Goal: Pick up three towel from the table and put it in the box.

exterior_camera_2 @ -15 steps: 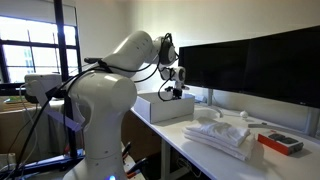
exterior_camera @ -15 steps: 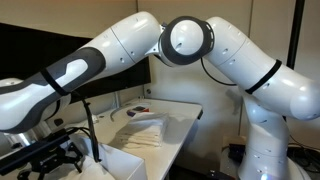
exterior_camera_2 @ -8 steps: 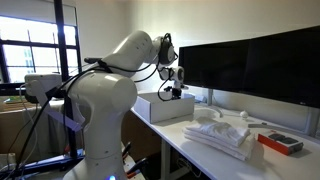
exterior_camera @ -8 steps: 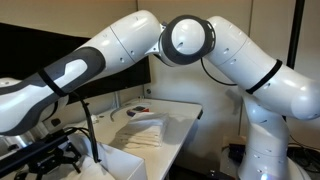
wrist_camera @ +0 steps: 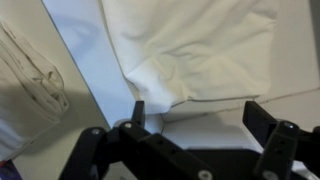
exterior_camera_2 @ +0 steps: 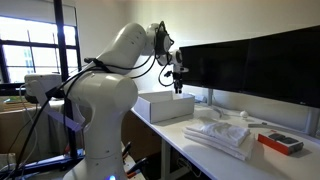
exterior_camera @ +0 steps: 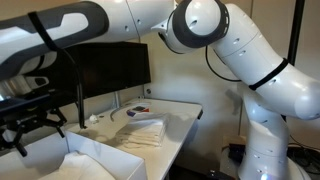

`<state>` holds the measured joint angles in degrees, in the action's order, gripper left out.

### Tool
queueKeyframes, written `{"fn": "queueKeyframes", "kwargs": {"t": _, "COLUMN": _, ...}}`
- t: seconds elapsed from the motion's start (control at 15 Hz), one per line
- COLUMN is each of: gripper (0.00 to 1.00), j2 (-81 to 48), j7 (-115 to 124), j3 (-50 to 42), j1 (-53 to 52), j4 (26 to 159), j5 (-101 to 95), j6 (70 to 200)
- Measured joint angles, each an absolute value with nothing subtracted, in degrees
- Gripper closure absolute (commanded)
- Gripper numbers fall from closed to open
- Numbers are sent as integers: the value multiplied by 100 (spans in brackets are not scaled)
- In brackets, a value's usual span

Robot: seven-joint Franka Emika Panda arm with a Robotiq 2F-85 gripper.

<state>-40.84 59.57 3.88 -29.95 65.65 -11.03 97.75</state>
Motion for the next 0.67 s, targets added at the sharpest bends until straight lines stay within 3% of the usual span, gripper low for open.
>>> {"fn": "queueKeyframes", "kwargs": {"t": 0.4, "gripper": 0, "j2": -3227, "j7": 6426, "j3": 117, "j1": -2919, "j4": 6572, "j5": -1073, "j6": 9720}}
{"fn": "queueKeyframes", "kwargs": {"t": 0.67, "gripper": 0, "j2": -2460, "j7": 6976, "j3": -39, "j1": -2764, "j4": 7260, "j5": -916, "j6": 10037}}
